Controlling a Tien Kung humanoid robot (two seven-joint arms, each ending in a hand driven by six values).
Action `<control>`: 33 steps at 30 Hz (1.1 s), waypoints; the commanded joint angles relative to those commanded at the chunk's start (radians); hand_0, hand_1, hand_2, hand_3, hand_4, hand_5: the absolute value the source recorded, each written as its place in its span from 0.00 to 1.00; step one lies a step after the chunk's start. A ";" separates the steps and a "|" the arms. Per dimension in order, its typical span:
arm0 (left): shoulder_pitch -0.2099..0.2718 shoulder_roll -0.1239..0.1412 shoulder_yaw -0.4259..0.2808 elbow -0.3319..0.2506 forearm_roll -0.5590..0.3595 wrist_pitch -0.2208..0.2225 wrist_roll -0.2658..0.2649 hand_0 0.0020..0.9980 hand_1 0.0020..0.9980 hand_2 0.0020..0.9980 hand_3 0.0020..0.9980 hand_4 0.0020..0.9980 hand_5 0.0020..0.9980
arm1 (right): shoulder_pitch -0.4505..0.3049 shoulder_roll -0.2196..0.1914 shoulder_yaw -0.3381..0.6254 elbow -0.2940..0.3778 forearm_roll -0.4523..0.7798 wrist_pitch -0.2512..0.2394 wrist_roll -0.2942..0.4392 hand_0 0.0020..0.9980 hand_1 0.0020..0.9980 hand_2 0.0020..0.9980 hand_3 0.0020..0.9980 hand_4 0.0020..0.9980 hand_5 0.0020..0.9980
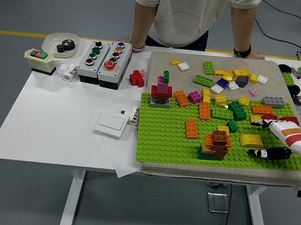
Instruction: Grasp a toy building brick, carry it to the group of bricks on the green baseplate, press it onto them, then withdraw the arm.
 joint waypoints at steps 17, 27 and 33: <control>-0.001 -0.001 -0.001 0.000 0.000 -0.002 0.001 0.76 0.75 0.73 0.59 0.64 0.67 | 0.002 0.005 -0.014 -0.026 -0.017 -0.028 0.003 0.58 0.60 0.66 0.66 0.86 0.46; 0.000 -0.001 0.000 -0.001 0.000 -0.002 0.002 0.76 0.75 0.73 0.59 0.64 0.67 | 0.000 0.005 -0.022 -0.030 -0.026 -0.034 0.008 0.47 0.53 0.56 0.58 0.82 0.46; 0.000 -0.001 0.000 -0.001 -0.001 -0.003 0.002 0.76 0.75 0.73 0.59 0.64 0.67 | -0.001 0.006 -0.025 -0.028 -0.026 -0.046 0.015 0.42 0.50 0.54 0.57 0.81 0.45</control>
